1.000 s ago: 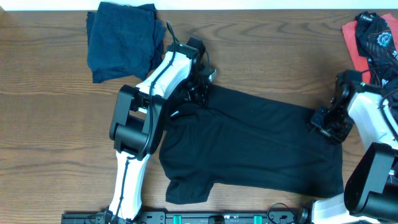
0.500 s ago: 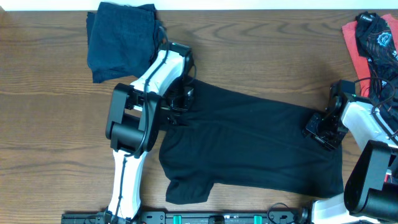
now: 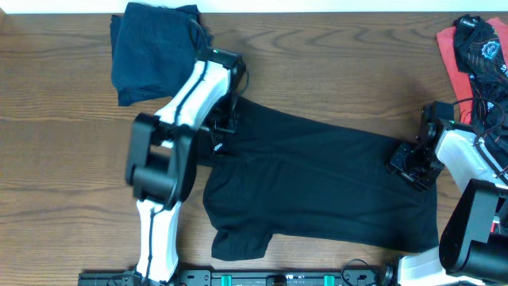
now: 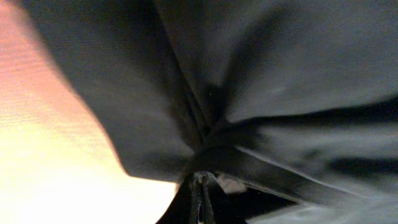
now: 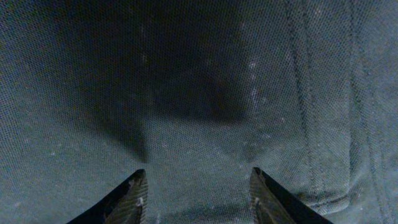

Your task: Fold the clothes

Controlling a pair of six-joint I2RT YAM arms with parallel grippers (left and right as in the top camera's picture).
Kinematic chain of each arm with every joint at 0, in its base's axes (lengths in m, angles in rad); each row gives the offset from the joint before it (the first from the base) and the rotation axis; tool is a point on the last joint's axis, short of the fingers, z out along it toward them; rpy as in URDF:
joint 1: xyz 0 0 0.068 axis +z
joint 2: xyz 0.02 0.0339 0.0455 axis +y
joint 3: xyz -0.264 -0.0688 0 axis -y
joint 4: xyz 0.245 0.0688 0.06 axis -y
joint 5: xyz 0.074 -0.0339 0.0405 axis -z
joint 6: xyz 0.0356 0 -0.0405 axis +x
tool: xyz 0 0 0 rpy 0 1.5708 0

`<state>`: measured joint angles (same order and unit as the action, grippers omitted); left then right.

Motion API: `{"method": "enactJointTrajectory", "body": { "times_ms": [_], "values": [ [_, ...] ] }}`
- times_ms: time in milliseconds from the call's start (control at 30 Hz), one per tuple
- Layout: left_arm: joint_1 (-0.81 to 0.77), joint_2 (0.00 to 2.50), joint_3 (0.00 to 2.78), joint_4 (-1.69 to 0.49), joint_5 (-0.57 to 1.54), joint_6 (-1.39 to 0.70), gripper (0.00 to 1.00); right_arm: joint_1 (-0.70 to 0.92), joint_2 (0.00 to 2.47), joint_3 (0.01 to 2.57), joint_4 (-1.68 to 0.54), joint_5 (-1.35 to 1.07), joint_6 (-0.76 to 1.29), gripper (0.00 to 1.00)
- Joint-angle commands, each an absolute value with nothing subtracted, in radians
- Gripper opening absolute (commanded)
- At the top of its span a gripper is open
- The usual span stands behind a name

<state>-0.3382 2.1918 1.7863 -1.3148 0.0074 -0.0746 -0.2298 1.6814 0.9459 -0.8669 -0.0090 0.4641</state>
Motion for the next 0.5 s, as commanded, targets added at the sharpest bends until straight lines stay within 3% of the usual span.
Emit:
{"method": "enactJointTrajectory", "body": {
  "times_ms": [0,300,333,400,467],
  "values": [
    [-0.353,2.023,1.791,-1.272,-0.02,-0.07,0.06,-0.224,1.678,0.951,-0.858,-0.012,0.477,0.53],
    [-0.366,1.97,1.782,-1.208,0.051,-0.082,0.06,-0.224,1.678,0.951,-0.829,-0.013,0.478,0.53],
    [-0.366,1.981,1.779,-1.191,0.081,-0.07,0.06,-0.223,1.678,0.951,-0.829,-0.012,0.478,0.51],
    [-0.366,2.012,1.771,-1.153,0.155,-0.032,0.06,-0.223,1.678,0.95,-0.828,-0.012,0.491,0.35],
    [-0.366,2.051,1.77,-1.136,0.177,-0.031,0.06,-0.223,1.678,0.948,-0.822,-0.012,0.5,0.29]
  ]
}}
